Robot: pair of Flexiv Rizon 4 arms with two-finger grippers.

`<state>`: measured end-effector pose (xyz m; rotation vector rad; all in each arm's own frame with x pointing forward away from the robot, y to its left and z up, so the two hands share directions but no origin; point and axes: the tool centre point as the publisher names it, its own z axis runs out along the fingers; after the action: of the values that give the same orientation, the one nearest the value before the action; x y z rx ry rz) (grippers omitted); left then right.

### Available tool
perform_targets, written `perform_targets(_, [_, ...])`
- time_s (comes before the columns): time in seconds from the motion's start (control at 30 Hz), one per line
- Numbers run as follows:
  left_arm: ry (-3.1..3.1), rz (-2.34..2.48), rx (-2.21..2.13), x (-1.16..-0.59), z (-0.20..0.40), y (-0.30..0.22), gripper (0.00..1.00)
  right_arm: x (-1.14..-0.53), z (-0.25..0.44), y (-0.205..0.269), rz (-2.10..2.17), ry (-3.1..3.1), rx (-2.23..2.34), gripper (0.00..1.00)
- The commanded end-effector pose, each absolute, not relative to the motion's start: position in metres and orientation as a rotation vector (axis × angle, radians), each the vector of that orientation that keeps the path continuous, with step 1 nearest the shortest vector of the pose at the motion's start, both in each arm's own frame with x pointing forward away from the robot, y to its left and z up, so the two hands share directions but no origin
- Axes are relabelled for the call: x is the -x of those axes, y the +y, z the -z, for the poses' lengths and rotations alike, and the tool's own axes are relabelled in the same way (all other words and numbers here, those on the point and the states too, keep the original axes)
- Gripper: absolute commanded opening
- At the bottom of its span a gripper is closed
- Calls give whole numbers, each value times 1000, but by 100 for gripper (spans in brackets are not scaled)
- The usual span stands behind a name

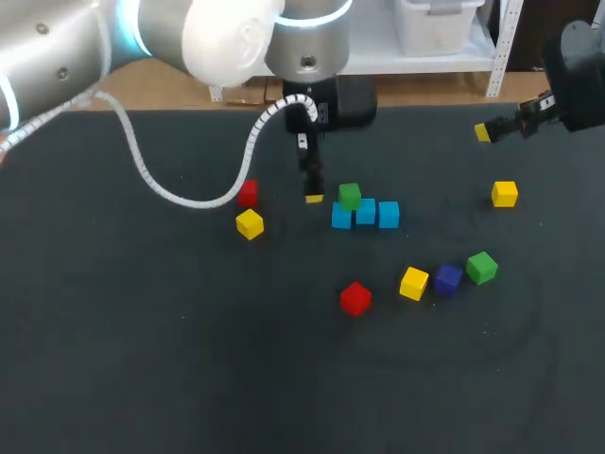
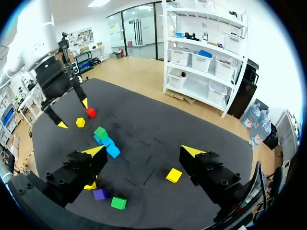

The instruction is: Place the blue cubes, place green cubes on the blue cubes, place the yellow cubes on the green cubes, then place the red cubes on the yellow cubes, and place purple cube on the red cubes.

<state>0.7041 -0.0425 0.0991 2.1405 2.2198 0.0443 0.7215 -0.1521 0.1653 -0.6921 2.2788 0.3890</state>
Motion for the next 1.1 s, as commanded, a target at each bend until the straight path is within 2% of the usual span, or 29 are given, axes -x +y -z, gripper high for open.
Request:
perform_targets(0.03, [2160, -116, -2117, -697, -91, -43, 100, -720, -165, -151, -380, 2278, 687, 100])
perform_targets(0.5, [2170, -138, -2203, -742, -49, -71, 100, -720, -165, -151, -380, 2278, 687, 100])
perform_targets(0.8, [2172, -172, -2205, -768, -47, -78, 100, -720, -165, -151, -380, 2278, 687, 100])
perform_targets(1.1, [2119, -34, -2279, -757, -48, -89, 100, -720, -165, -151, -380, 2278, 687, 100])
